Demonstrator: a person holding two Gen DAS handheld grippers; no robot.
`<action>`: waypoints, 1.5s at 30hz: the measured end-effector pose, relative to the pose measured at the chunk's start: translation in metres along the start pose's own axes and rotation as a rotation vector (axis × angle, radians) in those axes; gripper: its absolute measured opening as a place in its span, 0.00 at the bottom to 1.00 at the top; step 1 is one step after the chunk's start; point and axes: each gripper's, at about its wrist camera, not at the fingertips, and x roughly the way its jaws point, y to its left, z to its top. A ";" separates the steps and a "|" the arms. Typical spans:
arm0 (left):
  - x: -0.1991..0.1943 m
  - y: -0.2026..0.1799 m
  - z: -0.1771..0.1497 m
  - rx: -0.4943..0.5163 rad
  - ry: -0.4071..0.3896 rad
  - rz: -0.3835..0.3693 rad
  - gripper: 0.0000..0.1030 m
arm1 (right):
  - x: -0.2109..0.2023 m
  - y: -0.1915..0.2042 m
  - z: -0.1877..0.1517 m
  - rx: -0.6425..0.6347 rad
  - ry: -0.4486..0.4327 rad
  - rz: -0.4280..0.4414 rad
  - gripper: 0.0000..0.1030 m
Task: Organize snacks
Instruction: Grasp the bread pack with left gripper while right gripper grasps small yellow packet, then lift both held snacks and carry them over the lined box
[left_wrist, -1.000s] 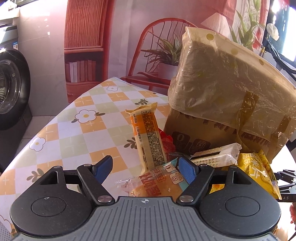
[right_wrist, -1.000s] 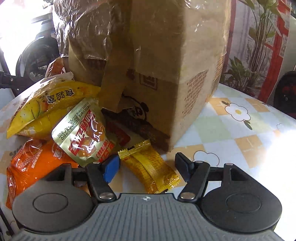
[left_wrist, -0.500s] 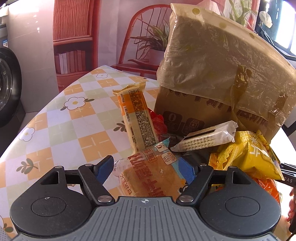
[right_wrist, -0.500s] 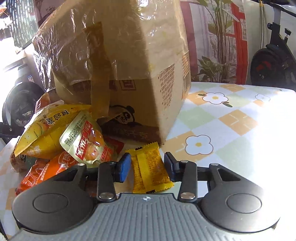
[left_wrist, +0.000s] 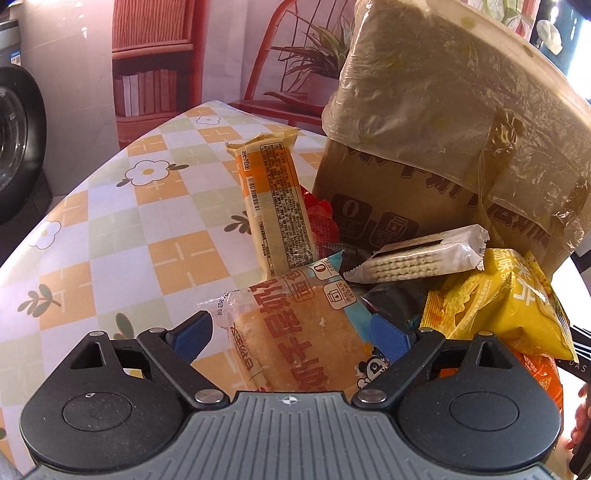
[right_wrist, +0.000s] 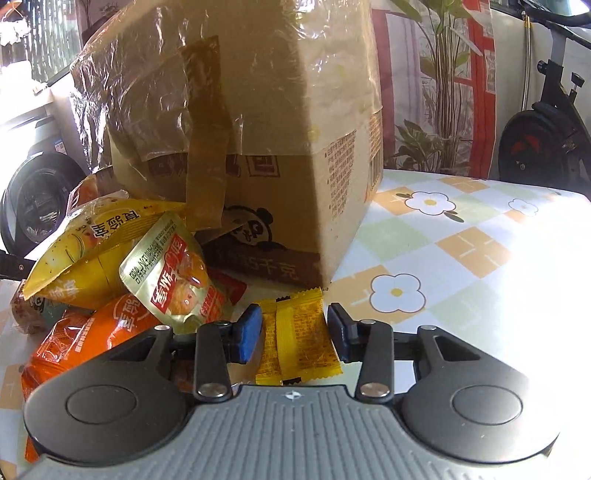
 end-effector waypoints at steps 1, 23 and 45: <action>0.002 -0.001 0.001 -0.011 0.006 -0.001 0.91 | 0.000 0.000 0.000 -0.001 0.000 0.000 0.41; -0.006 -0.023 -0.010 0.083 -0.013 0.093 0.74 | -0.001 0.007 -0.001 -0.067 0.002 -0.047 0.36; -0.032 -0.030 -0.011 0.135 -0.111 0.030 0.74 | -0.035 0.016 0.005 -0.057 -0.073 -0.142 0.33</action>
